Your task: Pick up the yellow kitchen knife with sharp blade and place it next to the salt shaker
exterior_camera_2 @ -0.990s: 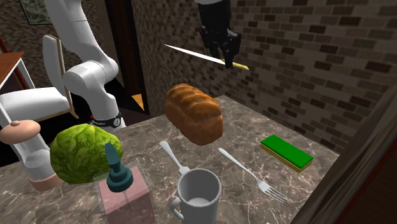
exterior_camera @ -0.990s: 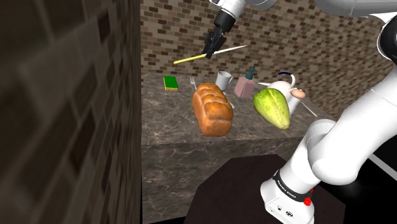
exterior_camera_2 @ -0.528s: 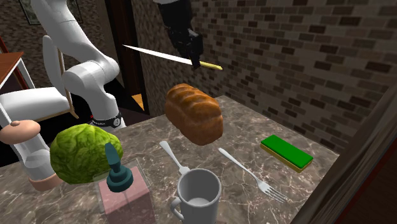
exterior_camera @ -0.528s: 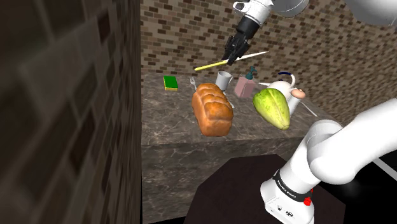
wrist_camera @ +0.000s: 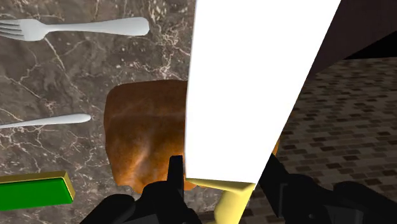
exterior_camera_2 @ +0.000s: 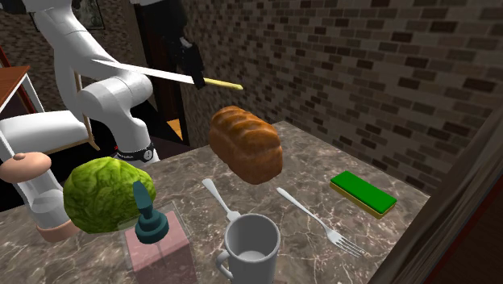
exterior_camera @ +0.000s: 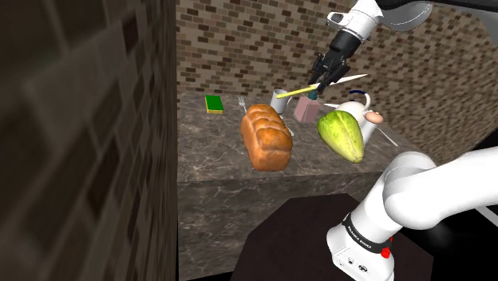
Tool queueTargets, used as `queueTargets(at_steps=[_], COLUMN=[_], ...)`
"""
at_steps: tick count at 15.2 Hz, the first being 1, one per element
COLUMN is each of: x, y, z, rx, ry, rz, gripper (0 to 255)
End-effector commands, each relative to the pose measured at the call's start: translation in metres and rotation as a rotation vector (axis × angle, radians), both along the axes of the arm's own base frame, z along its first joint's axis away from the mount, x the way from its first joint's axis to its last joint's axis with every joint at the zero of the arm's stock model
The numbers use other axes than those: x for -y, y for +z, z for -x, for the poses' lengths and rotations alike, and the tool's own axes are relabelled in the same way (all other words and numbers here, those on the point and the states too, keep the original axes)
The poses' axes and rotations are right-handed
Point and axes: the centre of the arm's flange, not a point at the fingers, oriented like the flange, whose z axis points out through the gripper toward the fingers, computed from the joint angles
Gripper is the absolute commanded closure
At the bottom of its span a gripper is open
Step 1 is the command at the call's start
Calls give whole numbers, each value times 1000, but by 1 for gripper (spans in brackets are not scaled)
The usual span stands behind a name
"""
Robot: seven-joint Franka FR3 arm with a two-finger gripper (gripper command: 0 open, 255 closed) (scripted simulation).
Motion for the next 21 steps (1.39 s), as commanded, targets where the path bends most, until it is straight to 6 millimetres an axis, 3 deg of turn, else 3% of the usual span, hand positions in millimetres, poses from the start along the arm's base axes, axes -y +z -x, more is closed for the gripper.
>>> queueTargets(at_steps=[1, 12, 21], x=[14, 88, 88], y=[1, 2, -46], z=[22, 150, 150], rx=[-1, -1, -1], ry=[1, 1, 1], rz=[0, 0, 0], gripper=[255, 255, 255])
